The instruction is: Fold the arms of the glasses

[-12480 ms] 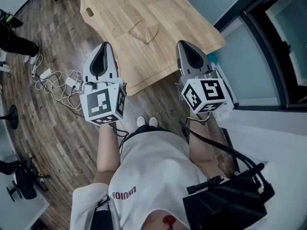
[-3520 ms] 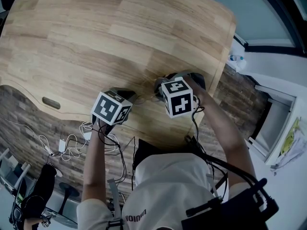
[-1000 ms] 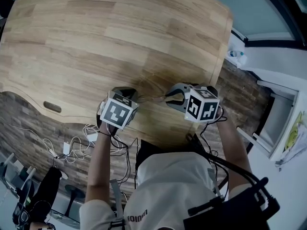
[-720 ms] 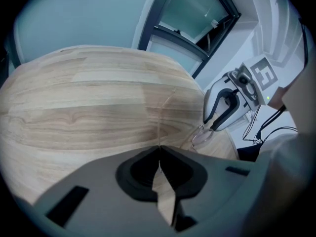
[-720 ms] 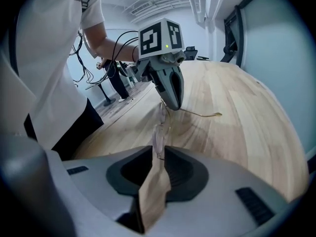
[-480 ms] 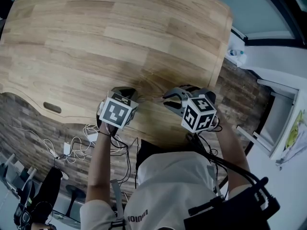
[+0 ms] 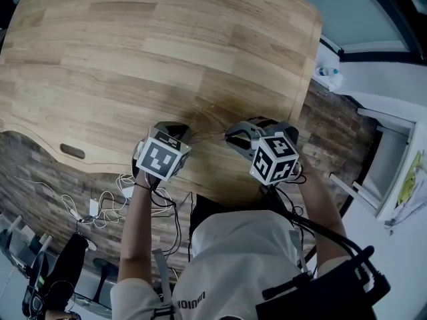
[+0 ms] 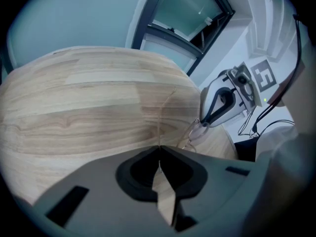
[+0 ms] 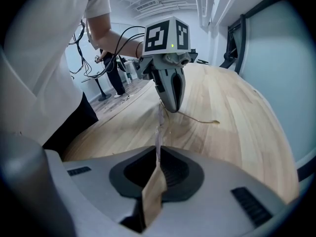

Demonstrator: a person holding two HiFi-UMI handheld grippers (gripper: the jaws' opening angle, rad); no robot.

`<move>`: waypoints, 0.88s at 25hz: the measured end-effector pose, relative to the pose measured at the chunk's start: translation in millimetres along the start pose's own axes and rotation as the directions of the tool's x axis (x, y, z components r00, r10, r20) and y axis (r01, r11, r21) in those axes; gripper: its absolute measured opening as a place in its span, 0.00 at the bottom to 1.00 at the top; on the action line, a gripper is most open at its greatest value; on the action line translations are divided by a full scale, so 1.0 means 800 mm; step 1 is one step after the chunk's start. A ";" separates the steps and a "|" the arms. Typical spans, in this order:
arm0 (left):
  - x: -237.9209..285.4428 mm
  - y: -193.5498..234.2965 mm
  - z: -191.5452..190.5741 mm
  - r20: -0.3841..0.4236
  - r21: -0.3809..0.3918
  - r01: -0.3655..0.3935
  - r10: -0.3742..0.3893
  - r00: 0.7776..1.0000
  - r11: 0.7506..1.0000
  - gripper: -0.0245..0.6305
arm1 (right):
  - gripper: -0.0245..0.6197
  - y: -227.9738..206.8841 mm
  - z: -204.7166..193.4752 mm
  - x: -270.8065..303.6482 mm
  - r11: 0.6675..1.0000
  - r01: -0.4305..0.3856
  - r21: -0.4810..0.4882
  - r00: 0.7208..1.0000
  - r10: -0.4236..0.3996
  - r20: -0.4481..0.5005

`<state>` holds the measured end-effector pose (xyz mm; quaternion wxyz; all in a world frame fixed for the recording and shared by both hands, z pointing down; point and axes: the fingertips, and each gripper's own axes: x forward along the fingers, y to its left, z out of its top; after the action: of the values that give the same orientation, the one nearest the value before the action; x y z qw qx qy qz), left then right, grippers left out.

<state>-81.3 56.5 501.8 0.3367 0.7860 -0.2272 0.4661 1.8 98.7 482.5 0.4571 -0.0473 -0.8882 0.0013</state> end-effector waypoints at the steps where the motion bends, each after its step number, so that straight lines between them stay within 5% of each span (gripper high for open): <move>1: 0.000 -0.001 0.000 -0.001 0.011 0.004 -0.004 1.000 1.000 0.07 | 0.10 -0.001 0.000 0.000 1.000 0.001 -0.002 1.000 -0.001 -0.002; 22: 0.004 -0.019 -0.006 -0.120 0.254 0.096 -0.067 0.990 0.962 0.07 | 0.11 -0.017 0.001 -0.002 0.999 0.030 0.029 1.000 -0.030 -0.003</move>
<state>-72.4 70.4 501.4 0.2619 0.8050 -0.1126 0.5202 1.2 85.4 481.6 0.4590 -0.0276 -0.8880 0.0072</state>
